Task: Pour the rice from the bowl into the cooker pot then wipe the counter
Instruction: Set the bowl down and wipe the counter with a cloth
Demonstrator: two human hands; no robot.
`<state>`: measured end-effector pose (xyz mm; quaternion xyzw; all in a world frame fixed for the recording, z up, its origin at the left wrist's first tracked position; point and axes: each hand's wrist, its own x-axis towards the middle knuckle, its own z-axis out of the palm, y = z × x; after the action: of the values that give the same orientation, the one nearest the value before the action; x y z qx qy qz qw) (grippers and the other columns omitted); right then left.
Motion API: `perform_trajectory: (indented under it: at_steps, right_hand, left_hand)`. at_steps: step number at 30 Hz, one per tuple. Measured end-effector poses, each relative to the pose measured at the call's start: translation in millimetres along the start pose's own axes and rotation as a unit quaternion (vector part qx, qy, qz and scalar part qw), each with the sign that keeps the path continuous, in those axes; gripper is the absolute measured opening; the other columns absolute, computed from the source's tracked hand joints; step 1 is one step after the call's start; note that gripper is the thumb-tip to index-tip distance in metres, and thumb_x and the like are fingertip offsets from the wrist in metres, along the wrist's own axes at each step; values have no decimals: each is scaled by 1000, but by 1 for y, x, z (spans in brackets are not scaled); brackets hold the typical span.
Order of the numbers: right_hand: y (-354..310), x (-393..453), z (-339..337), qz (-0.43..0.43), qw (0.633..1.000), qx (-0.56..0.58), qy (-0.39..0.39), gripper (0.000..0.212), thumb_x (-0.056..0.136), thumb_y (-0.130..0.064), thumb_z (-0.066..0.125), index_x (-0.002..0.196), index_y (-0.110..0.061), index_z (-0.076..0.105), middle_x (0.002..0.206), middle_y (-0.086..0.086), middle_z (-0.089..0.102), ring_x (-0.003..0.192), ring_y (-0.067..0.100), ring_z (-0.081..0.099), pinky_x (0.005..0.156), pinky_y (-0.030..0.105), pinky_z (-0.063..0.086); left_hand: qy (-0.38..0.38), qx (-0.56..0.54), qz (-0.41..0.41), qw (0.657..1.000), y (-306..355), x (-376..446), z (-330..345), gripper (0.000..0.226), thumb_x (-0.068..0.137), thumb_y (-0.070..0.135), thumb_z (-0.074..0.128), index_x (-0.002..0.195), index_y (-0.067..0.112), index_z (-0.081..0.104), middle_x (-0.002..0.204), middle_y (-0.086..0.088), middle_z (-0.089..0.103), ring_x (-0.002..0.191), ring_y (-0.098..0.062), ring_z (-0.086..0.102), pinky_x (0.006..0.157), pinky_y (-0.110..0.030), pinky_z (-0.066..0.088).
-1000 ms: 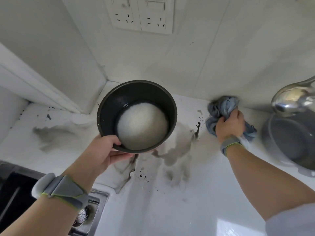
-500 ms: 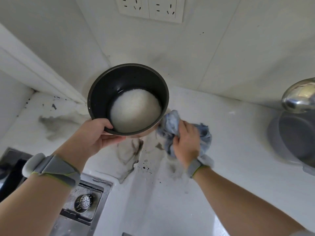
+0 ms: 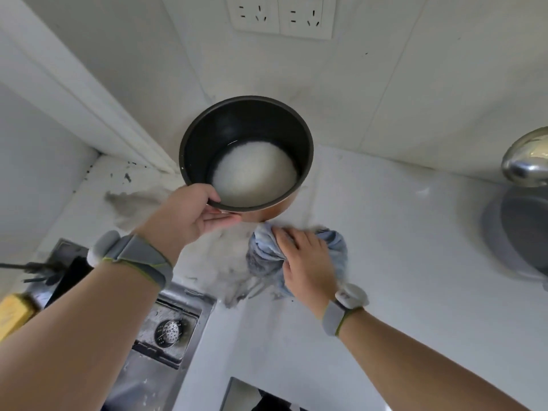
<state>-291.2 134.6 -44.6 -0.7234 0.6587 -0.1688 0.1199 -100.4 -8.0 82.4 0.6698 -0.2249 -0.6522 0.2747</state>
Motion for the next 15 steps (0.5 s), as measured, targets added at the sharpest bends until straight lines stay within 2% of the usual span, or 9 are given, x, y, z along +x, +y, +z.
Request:
perform_trajectory:
  at_steps: [2, 6, 8, 11, 15]
  right_hand:
    - [37, -9, -20, 24, 999, -19, 35, 70, 78, -16, 63, 148, -13, 58, 131, 13, 65, 105, 40, 62, 83, 49, 51]
    - [112, -40, -47, 148, 984, -13, 103, 65, 83, -4, 67, 147, -1, 57, 129, 26, 67, 104, 51, 65, 88, 57, 55]
    - [137, -64, -50, 204, 971, -11, 123, 67, 84, 1, 75, 147, 4, 55, 128, 29, 67, 105, 53, 65, 92, 57, 55]
    - [152, -93, -44, 222, 964, -20, 142, 67, 81, -4, 81, 143, 7, 56, 127, 28, 68, 106, 52, 66, 96, 56, 53]
    - [146, -121, -27, 243, 957, -40, 153, 68, 83, -16, 81, 143, 2, 57, 127, 24, 66, 106, 47, 63, 93, 55, 53]
  left_hand:
    - [-10, 2, 0, 1000, -3, -1, 11, 36, 89, -7, 46, 124, -4, 52, 78, -32, 74, 74, -44, 77, 56, -41, 63]
    - [-38, 7, -6, 999, -10, -1, 43, 39, 88, -6, 45, 127, -3, 51, 71, -28, 74, 72, -42, 77, 57, -41, 63]
    - [-55, 16, -9, 998, -16, 0, 63, 37, 88, -6, 44, 124, -4, 51, 74, -29, 73, 67, -41, 77, 53, -39, 62]
    - [-72, 32, -14, 997, -24, 2, 90, 29, 88, -7, 44, 116, -4, 53, 79, -30, 71, 63, -41, 76, 51, -39, 62]
    - [-103, 65, -29, 992, -38, 4, 129, 17, 90, -7, 43, 101, -1, 55, 62, -23, 71, 58, -38, 75, 57, -44, 65]
